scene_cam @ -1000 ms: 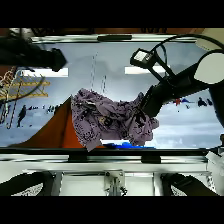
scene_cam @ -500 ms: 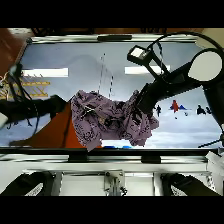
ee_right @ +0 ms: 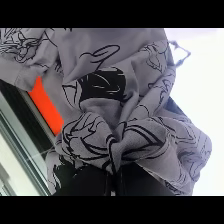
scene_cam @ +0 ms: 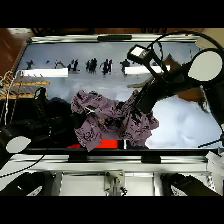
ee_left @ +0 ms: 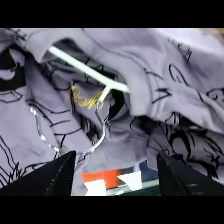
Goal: Fold the shirts.
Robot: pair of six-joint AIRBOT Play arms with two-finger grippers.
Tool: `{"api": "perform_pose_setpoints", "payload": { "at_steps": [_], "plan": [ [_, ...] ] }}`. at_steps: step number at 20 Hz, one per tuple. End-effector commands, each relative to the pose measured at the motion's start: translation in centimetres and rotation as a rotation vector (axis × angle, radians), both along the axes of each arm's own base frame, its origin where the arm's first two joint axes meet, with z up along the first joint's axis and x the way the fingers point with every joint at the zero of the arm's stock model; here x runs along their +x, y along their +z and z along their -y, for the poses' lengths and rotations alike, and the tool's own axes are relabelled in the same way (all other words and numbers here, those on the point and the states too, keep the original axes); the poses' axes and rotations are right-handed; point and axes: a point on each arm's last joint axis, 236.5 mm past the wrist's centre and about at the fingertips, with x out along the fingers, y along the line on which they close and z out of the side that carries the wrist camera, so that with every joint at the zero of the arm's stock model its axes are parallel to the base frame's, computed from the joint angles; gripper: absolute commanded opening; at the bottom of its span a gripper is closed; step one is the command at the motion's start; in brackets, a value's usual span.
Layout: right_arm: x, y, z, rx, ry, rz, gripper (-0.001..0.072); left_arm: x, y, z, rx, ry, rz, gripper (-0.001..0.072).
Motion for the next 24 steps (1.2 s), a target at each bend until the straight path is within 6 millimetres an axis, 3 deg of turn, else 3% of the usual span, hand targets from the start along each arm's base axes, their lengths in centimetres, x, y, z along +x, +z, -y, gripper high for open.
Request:
{"api": "perform_pose_setpoints", "payload": {
  "at_steps": [1, 3, 5, 10, 12, 14, 16, 21, 24],
  "plan": [
    [0.0, 0.0, 0.0, 0.001, -0.002, -0.002, 0.0072, -1.3, -0.3, -0.6, 0.045, -0.003, -0.006, 0.0604],
    [0.0, 0.0, 0.0, 0.001, -0.002, -0.002, 0.0072, -2.2, -1.8, -1.0, 0.092, 0.008, -0.044, 0.0604],
    [0.0, 0.0, 0.0, 0.001, -0.002, -0.001, 0.0072, -2.3, -2.4, 0.3, 0.029, 0.032, -0.044, 0.0604],
    [0.0, 0.0, 0.0, 0.001, -0.004, -0.002, 0.0073, 1.3, -4.4, 2.8, -0.048, 0.077, 0.032, 0.0604],
    [-0.1, 0.0, 0.0, 0.001, -0.003, -0.004, 0.0073, 3.9, -3.4, 4.7, -0.122, 0.071, 0.141, 0.0602],
    [-0.2, -0.1, 0.1, -0.004, -0.002, -0.012, 0.0073, 6.0, -2.9, 5.2, -0.161, 0.092, 0.184, 0.0597],
    [-0.5, -0.2, 0.2, -0.011, 0.0, -0.025, 0.0073, 7.6, -1.2, 4.5, -0.139, 0.094, 0.252, 0.0521],
    [-0.5, -0.2, 0.2, -0.009, -0.001, -0.023, 0.0073, 10.9, 5.6, 2.1, -0.082, 0.106, 0.427, 0.0521],
    [-0.4, -0.2, 0.1, -0.006, -0.004, -0.021, 0.0073, 12.3, 5.5, 2.0, -0.079, 0.124, 0.427, 0.0521]
  ]
}}
